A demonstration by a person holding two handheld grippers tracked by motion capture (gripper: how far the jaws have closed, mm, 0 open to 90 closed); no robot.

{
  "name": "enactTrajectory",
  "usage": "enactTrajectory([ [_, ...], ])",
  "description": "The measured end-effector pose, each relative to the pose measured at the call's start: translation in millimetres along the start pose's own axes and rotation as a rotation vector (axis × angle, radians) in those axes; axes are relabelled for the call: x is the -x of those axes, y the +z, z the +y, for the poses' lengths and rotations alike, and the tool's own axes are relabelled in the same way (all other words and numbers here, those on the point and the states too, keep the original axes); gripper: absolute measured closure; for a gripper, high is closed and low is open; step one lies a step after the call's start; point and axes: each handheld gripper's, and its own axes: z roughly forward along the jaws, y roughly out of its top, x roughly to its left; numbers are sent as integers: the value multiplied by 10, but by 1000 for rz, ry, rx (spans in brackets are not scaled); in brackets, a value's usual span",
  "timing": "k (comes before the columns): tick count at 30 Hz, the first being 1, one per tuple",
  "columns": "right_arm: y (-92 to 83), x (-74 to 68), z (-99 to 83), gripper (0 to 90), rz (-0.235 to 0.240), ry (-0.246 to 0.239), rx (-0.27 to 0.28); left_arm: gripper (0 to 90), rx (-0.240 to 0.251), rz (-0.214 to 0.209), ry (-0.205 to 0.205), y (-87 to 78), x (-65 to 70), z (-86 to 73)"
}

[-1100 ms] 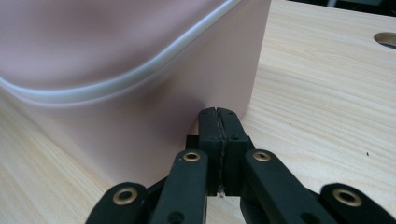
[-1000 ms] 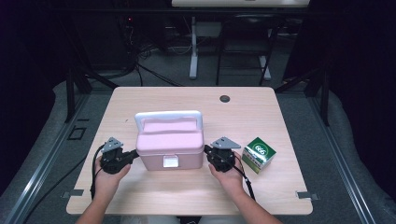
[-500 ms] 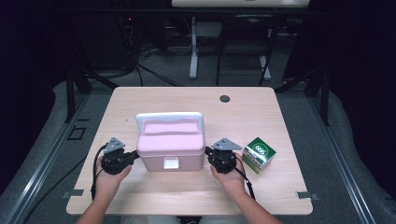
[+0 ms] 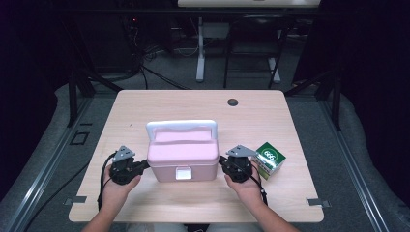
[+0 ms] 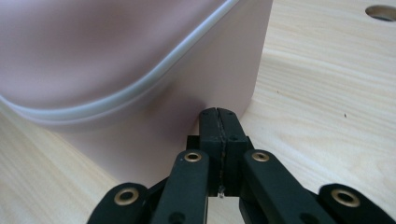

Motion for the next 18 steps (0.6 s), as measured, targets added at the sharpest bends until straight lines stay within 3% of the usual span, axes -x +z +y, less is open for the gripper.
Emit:
enactTrajectory([
  [18,-427,26,-256,900,0,8,-16,900,-35,-86,53,-65,307,-75],
])
